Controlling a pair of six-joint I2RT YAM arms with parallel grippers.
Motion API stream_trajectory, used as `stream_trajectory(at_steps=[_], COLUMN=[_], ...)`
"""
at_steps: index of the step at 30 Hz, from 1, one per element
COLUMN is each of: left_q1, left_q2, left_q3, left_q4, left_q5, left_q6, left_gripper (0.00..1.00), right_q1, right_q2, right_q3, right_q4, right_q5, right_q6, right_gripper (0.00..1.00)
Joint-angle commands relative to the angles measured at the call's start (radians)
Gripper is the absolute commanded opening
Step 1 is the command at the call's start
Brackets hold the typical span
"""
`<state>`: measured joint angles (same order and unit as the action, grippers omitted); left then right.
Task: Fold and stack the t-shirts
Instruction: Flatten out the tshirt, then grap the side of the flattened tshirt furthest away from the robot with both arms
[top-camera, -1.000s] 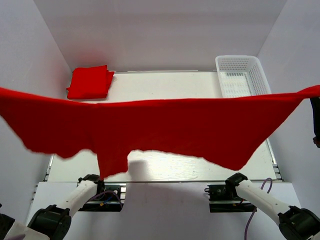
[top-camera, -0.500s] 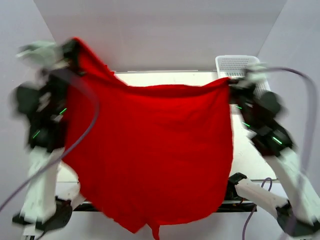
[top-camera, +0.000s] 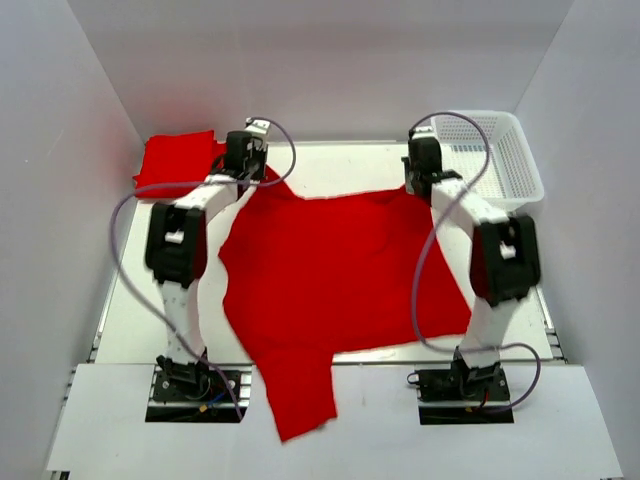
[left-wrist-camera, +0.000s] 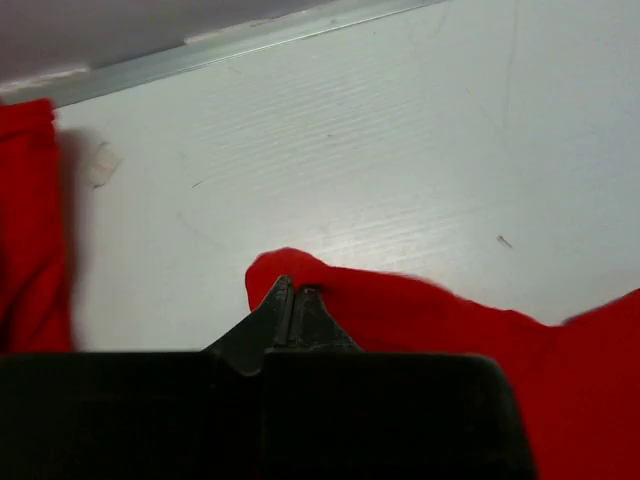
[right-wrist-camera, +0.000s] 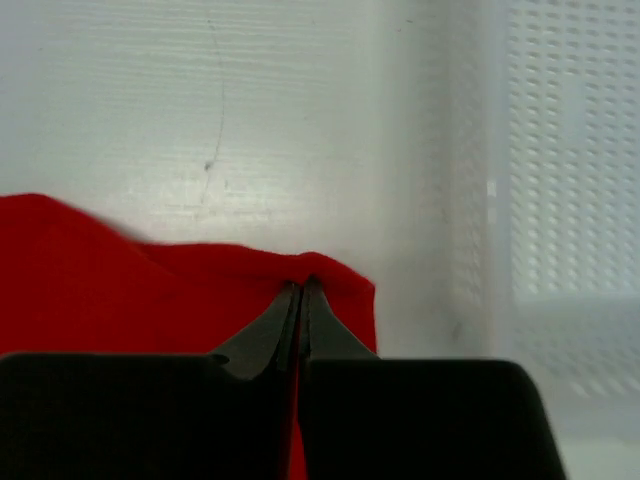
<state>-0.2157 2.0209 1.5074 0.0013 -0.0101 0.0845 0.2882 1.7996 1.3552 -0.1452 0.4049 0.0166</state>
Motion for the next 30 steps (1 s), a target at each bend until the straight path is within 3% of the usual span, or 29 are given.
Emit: stream_trajectory(at_steps=[1, 4, 6, 14, 19, 26, 30], left_q1=[0.016, 0.025, 0.026, 0.044, 0.044, 0.035, 0.026], left_q2=[0.134, 0.281, 0.315, 0.319, 0.152, -0.161, -0.318], left_q3=[0.216, 0.351, 0.376, 0.37, 0.183, -0.102, -0.256], left_q4=[0.04, 0.002, 0.018, 0.039, 0.051, 0.003, -0.036], left_q5=[0.064, 0.087, 0.099, 0.167, 0.147, 0.058, 0.099], left_q6=[-0.025, -0.034, -0.043, -0.1, -0.133, -0.212, -0.265], left_gripper=[0.0, 0.0, 0.0, 0.0, 0.0, 0.0, 0.0], right_q1=[-0.041, -0.07, -0.084, -0.113, -0.121, -0.126, -0.127], right_q2=[0.174, 0.352, 0.389, 0.56, 0.54, 0.44, 0.38], right_q3=[0.171, 0.319, 0.405, 0.631, 0.673, 0.575, 0.522], right_q4=[0.052, 0.004, -0.001, -0.011, -0.019, -0.037, -0.057], right_q5=[-0.167, -0.222, -0.241, -0.271, -0.282, -0.33, -0.336], right_q6=[-0.001, -0.006, -0.012, -0.061, -0.096, -0.159, -0.167], right_gripper=[0.0, 0.0, 0.0, 0.0, 0.0, 0.0, 0.0])
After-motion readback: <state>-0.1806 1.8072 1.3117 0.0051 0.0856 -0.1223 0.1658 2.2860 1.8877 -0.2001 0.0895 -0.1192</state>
